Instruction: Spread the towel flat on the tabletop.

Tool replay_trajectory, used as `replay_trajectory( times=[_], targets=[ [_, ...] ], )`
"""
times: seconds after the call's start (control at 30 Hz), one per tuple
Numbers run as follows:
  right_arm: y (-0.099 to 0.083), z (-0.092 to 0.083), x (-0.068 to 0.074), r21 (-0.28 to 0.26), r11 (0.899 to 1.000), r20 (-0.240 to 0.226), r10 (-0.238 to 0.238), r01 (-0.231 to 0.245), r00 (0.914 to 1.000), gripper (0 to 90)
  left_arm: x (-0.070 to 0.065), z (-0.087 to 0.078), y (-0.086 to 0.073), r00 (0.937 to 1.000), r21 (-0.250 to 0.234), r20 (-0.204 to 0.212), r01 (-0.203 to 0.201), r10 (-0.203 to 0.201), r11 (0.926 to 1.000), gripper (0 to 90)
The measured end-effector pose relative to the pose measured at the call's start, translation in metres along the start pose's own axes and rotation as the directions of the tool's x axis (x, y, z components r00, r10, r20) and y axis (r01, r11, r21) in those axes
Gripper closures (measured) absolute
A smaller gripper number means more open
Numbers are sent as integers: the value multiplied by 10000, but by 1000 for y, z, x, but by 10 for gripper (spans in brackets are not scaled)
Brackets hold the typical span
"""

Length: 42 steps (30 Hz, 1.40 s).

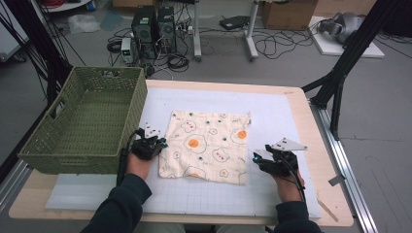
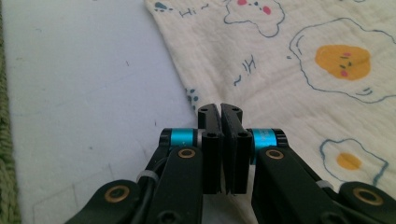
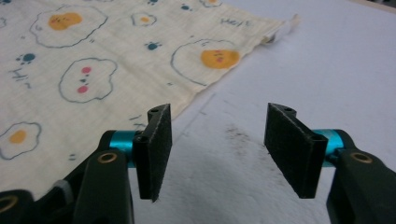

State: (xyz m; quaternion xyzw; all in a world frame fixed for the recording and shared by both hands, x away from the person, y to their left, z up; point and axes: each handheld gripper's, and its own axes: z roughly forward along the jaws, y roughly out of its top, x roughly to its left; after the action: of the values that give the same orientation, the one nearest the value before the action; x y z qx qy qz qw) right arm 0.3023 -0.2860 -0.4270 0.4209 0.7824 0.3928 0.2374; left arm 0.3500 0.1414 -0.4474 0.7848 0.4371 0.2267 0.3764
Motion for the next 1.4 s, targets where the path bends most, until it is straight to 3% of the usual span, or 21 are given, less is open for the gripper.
replay_trajectory(
  times=[0.1,0.37,0.47,0.53,0.57,0.67,0.8,0.87,0.97,1.07,1.2,1.27,1.3,1.33,1.37,1.4],
  targets=[
    [3,7,9,167,9995,-370,-261,268,9990,456,0,-3,-3,9998,-166,136,132,-130,9998,852],
    [2,28,36,1027,9901,-1468,-799,955,9859,541,-2,-6,-7,9968,-413,646,506,-478,9979,522],
    [1,30,38,1263,9863,-1776,-832,1066,9806,666,-3,-7,-9,9963,-477,763,430,-393,9979,478],
    [2,28,38,1343,9826,-1789,-1036,1286,9784,823,-3,-9,-9,9956,-530,834,471,-426,9975,473],
    [2,27,38,1440,9796,-1739,-1140,1398,9781,861,-3,-9,-9,9950,-576,885,510,-458,9970,464],
    [4,23,35,1684,9721,-1245,-1435,1635,9818,870,-3,-12,-10,9945,-563,950,486,-432,9972,455],
    [-1,16,23,1881,9731,-803,-1199,1332,9895,836,-4,-15,-13,9925,-565,1132,517,-450,9971,454],
    [-2,12,20,1739,9787,-893,-945,1090,9915,677,-5,-16,-13,9904,-554,1311,523,-447,9971,456],
    [-1,4,18,996,9918,-974,-710,807,9927,571,-8,-19,-14,9847,-563,1712,435,-333,9975,515],
    [0,0,20,636,9941,-1100,-805,878,9907,554,-12,-24,-18,9776,-507,2098,254,-142,9984,553],
    [-1,3,24,829,9909,-1114,-962,1058,9891,555,-19,-28,-23,9717,-287,2360,39,30,9996,553],
    [-3,5,24,938,9905,-1000,-912,1006,9908,555,-23,-28,-25,9723,-43,2314,-343,343,9994,570],
    [-3,5,24,979,9903,-913,-892,981,9918,556,-24,-29,-26,9756,-75,2107,-621,623,9980,606],
    [-3,5,22,994,9910,-802,-821,899,9934,559,-25,-31,-26,9729,-44,2200,-724,716,9974,685],
    [-3,5,21,1003,9919,-625,-718,779,9955,572,-25,-32,-26,9693,-36,2307,-867,852,9962,823],
    [-3,5,20,1024,9918,-530,-713,765,9960,599,-27,-33,-25,9710,6,2147,-1080,1054,9941,864]
  ],
)
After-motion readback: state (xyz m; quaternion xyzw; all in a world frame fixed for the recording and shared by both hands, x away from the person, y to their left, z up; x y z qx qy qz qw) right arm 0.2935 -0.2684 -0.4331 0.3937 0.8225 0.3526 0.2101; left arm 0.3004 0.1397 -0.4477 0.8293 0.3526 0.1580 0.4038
